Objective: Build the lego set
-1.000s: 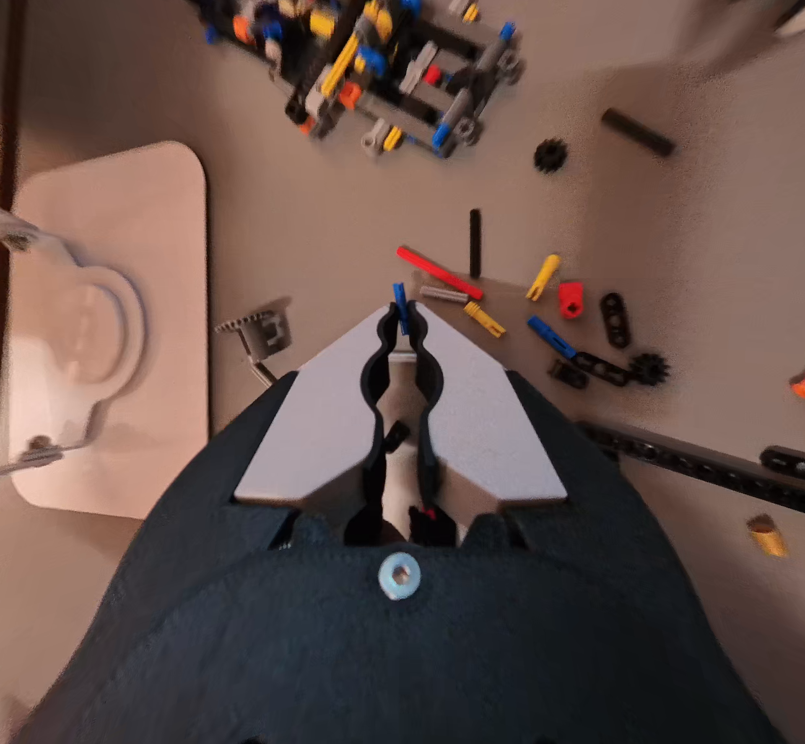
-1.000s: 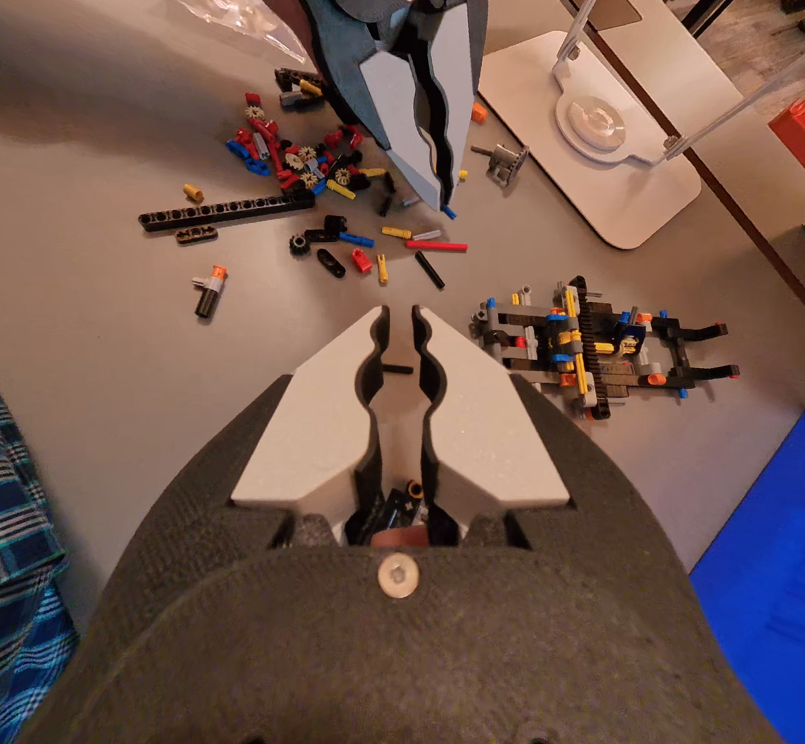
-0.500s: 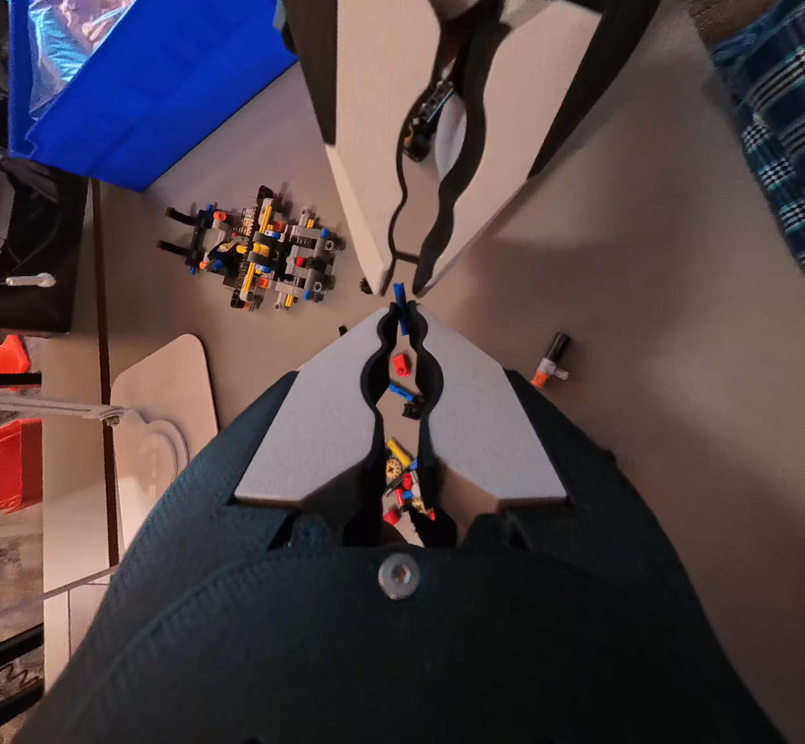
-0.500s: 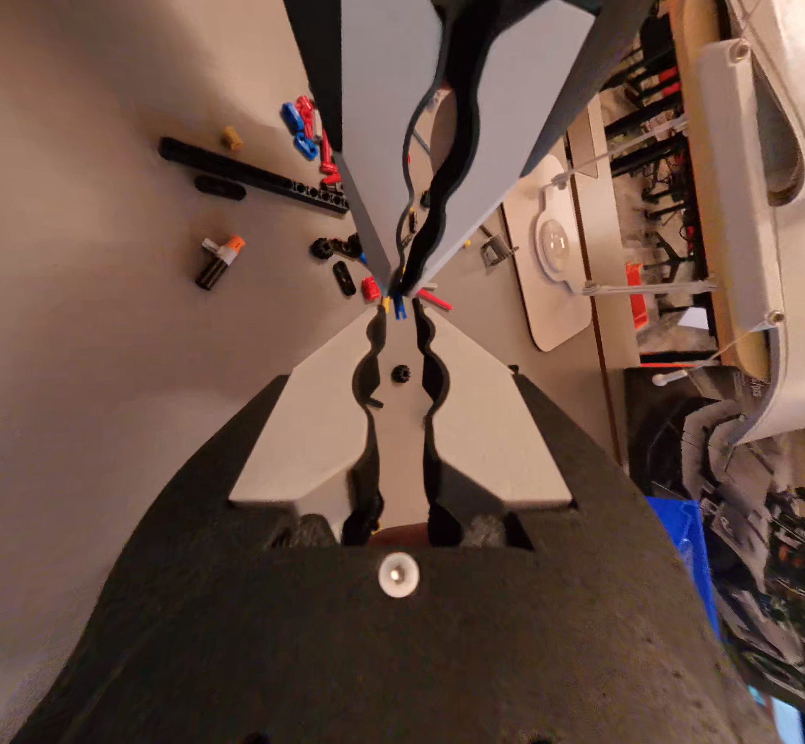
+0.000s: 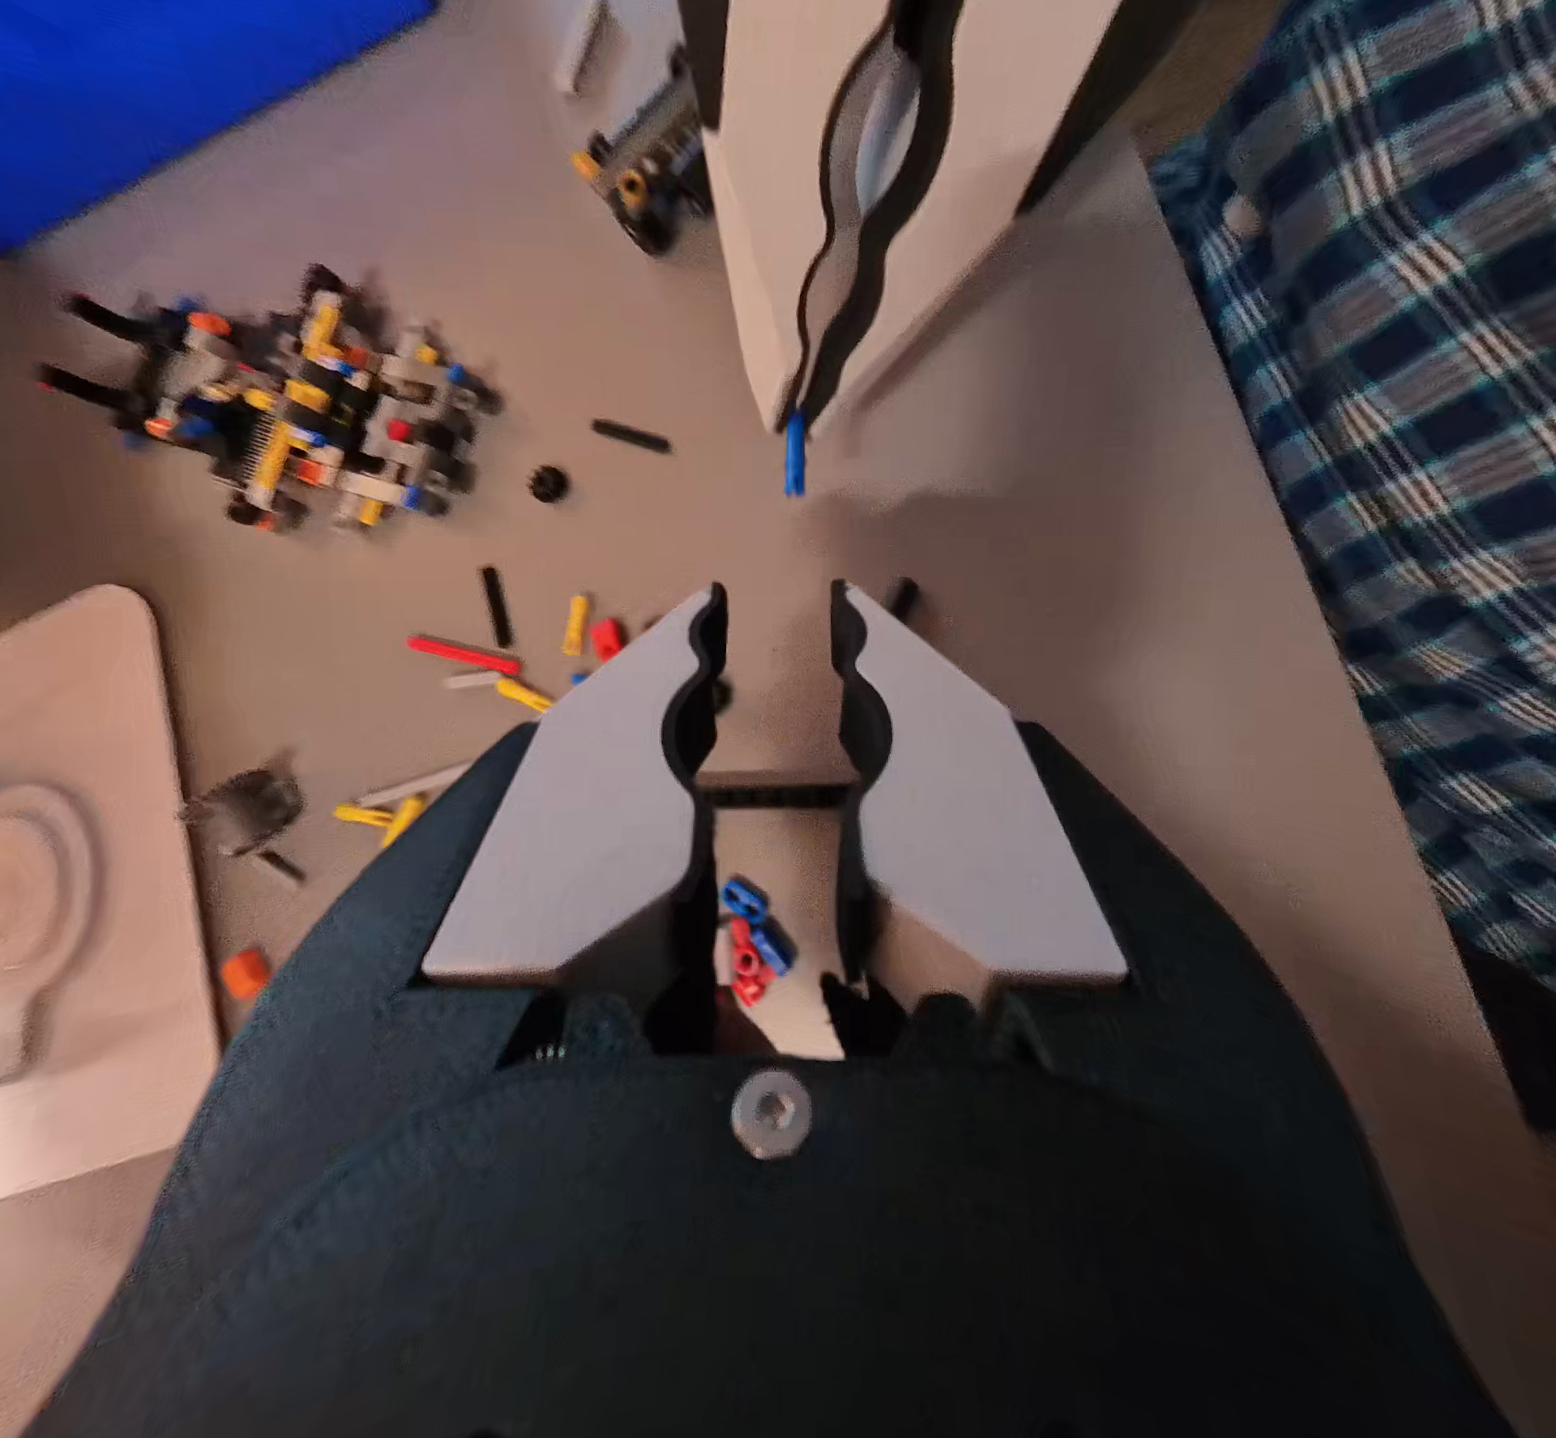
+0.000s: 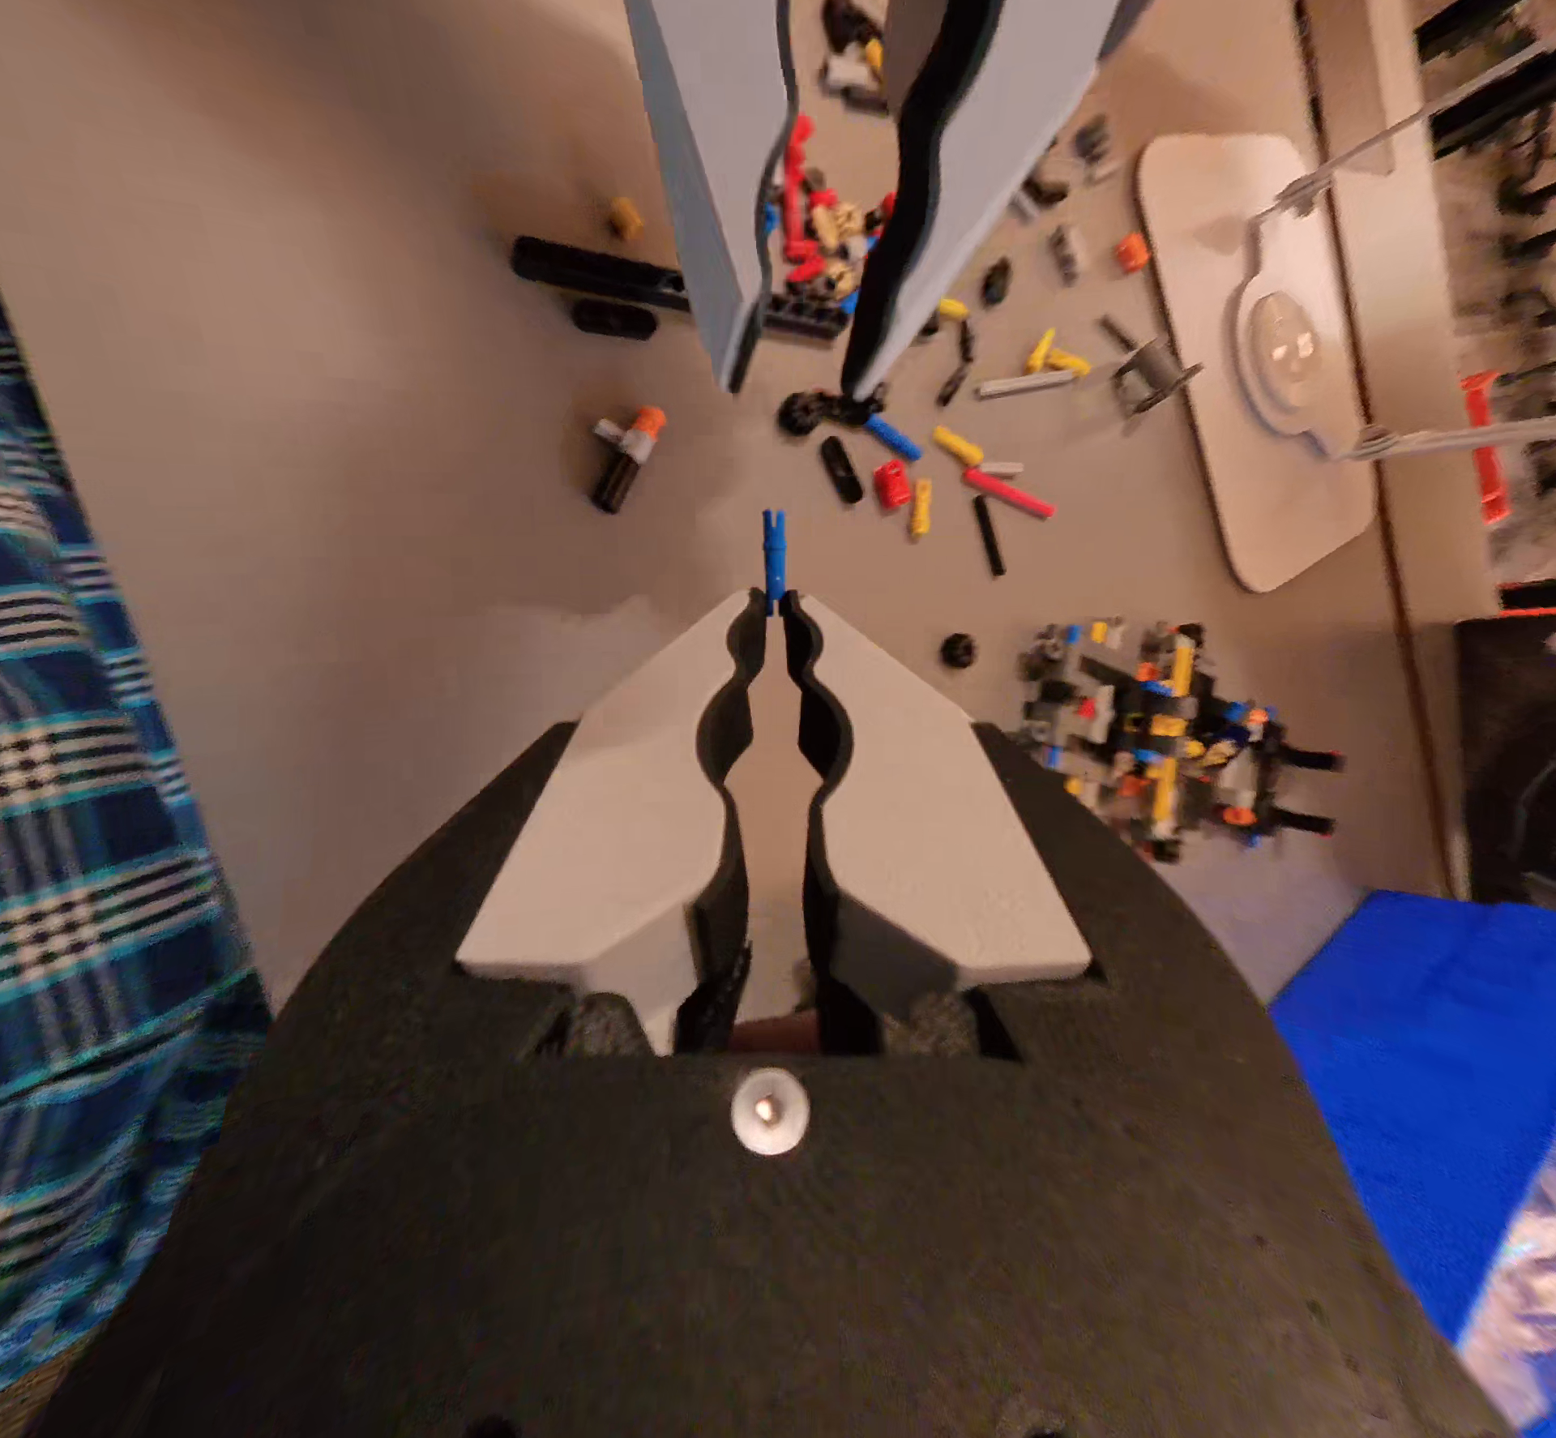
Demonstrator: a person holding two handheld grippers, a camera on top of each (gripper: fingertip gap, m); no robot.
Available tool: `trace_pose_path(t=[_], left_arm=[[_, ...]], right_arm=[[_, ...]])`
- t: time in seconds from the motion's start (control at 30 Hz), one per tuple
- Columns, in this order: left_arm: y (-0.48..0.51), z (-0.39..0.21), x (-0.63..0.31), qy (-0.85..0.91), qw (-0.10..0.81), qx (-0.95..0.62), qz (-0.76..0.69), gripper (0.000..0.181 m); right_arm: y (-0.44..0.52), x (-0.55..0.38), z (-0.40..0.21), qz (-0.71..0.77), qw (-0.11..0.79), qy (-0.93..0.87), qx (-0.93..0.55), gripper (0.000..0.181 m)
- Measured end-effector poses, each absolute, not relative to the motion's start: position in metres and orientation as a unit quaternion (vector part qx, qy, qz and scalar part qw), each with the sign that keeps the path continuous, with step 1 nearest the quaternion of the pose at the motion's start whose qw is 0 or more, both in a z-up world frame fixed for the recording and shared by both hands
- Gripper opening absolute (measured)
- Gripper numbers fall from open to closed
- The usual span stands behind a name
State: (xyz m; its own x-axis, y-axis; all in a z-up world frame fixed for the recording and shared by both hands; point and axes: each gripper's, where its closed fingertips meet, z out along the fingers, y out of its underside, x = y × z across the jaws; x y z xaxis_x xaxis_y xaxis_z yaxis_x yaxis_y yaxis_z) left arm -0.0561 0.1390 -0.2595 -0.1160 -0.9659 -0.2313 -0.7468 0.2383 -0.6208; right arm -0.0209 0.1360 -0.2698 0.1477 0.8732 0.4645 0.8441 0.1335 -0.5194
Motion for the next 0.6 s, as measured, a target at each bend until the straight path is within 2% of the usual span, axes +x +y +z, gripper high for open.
trace_pose_path(t=[0.03, 0.2, 0.43, 0.6], left_arm=[[0.135, -0.266, -0.06, 0.73, 0.295, -0.59, -0.179, 0.021], [0.127, -0.3, -0.067, 0.752, 0.263, -0.588, -0.142, 0.02], [0.12, -0.315, -0.055, 0.756, 0.273, -0.577, -0.143, 0.015], [0.119, -0.317, -0.049, 0.748, 0.277, -0.585, -0.146, 0.005]], right_arm=[[0.13, -0.021, -0.274, 0.033, 0.366, -0.649, -0.666, 0.001], [0.115, -0.019, -0.295, 0.054, 0.334, -0.633, -0.697, 0.001], [0.107, -0.024, -0.312, 0.068, 0.312, -0.617, -0.719, 0.001], [0.107, -0.029, -0.316, 0.072, 0.301, -0.61, -0.729, 0.001]])
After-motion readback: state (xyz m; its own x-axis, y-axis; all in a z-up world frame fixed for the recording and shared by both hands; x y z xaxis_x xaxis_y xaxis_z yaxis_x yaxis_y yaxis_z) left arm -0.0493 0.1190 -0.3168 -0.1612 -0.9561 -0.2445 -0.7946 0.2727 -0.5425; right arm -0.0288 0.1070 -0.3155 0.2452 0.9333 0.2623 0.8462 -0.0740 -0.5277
